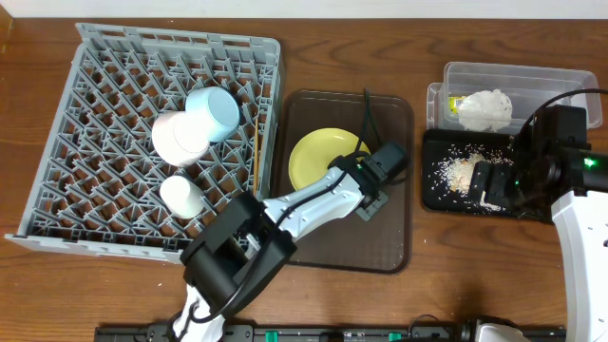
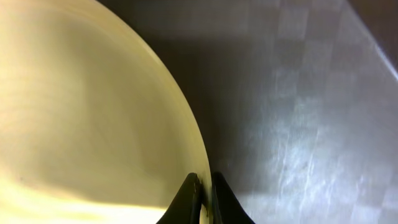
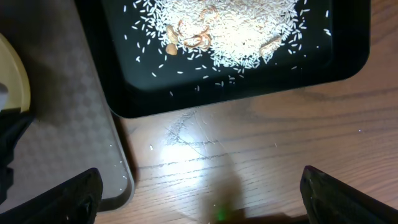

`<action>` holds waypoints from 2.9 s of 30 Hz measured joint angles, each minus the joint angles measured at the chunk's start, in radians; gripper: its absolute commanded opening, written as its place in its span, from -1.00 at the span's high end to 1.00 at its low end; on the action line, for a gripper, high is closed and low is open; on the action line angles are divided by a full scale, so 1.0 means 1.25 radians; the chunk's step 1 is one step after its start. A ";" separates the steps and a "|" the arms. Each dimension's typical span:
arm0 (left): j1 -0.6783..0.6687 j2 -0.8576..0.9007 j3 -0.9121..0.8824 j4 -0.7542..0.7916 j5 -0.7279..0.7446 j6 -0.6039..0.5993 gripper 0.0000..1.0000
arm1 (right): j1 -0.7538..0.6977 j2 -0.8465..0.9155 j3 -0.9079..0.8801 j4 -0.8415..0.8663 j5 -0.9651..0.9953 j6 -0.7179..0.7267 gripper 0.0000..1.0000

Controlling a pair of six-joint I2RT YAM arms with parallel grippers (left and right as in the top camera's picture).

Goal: Sort waste into correct bins and load items into the dishwasher

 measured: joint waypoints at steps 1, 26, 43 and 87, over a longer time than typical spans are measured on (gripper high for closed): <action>0.000 -0.006 -0.003 -0.008 0.000 0.000 0.88 | 0.000 0.000 0.000 0.000 0.000 0.000 -0.98; 0.176 -0.472 -0.016 -0.079 0.099 -0.018 0.88 | 0.000 0.000 0.000 -0.003 0.000 0.000 -0.99; 0.625 -0.453 -0.016 -0.040 0.722 -0.060 0.88 | 0.000 0.000 0.000 -0.006 0.000 0.000 -0.99; 0.784 -0.587 -0.016 -0.660 0.259 -0.095 0.88 | 0.179 0.014 0.001 0.148 -0.160 -0.043 -0.80</action>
